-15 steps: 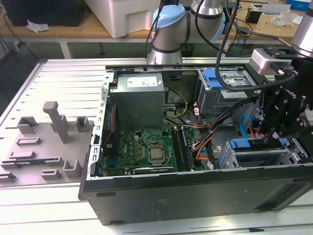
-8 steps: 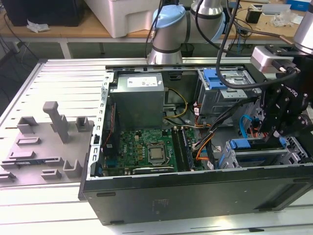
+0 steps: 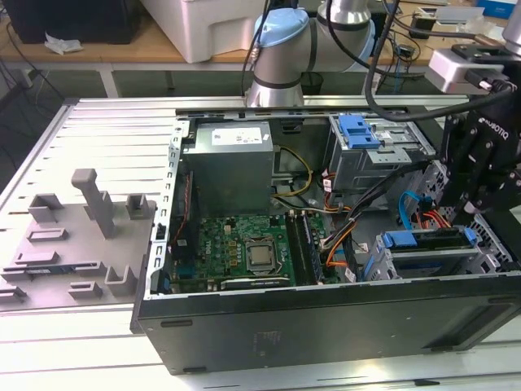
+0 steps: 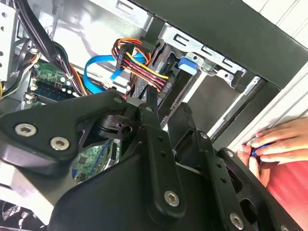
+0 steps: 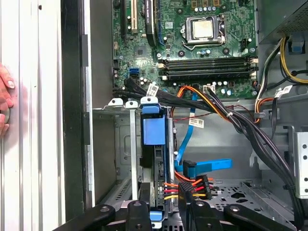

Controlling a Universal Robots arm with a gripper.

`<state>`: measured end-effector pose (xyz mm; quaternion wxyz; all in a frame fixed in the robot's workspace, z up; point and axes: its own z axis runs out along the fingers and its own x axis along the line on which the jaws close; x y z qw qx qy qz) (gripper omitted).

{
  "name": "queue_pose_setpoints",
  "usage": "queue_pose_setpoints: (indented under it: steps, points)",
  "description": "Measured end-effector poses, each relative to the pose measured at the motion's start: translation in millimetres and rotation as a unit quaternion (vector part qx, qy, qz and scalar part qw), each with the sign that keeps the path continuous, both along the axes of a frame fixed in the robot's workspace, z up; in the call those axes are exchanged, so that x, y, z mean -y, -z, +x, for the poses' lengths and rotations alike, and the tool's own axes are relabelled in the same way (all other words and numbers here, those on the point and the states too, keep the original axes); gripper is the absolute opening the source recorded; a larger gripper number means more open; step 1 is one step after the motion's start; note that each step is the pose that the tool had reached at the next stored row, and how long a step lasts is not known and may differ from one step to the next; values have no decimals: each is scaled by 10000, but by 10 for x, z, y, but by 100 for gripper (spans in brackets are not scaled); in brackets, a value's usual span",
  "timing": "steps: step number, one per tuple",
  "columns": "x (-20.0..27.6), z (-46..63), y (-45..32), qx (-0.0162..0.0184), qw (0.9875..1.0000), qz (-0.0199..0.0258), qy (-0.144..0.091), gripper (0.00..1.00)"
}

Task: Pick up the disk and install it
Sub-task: 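Insert the first disk wire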

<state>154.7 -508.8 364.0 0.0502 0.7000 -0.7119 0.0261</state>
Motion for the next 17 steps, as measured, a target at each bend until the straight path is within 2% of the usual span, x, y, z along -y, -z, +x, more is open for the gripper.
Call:
queue_pose_setpoints:
  steps: [3, 7, 11, 17]
  points:
    - [-14, 0, -10, 0, 10000, -1, 0, 37]
    - [-42, 0, -60, 0, 10000, 0, 1, 37]
    - [-74, 0, -151, 0, 10000, 0, 1, 37]
    - [-77, 0, -158, 0, 10000, -2, 1, 37]
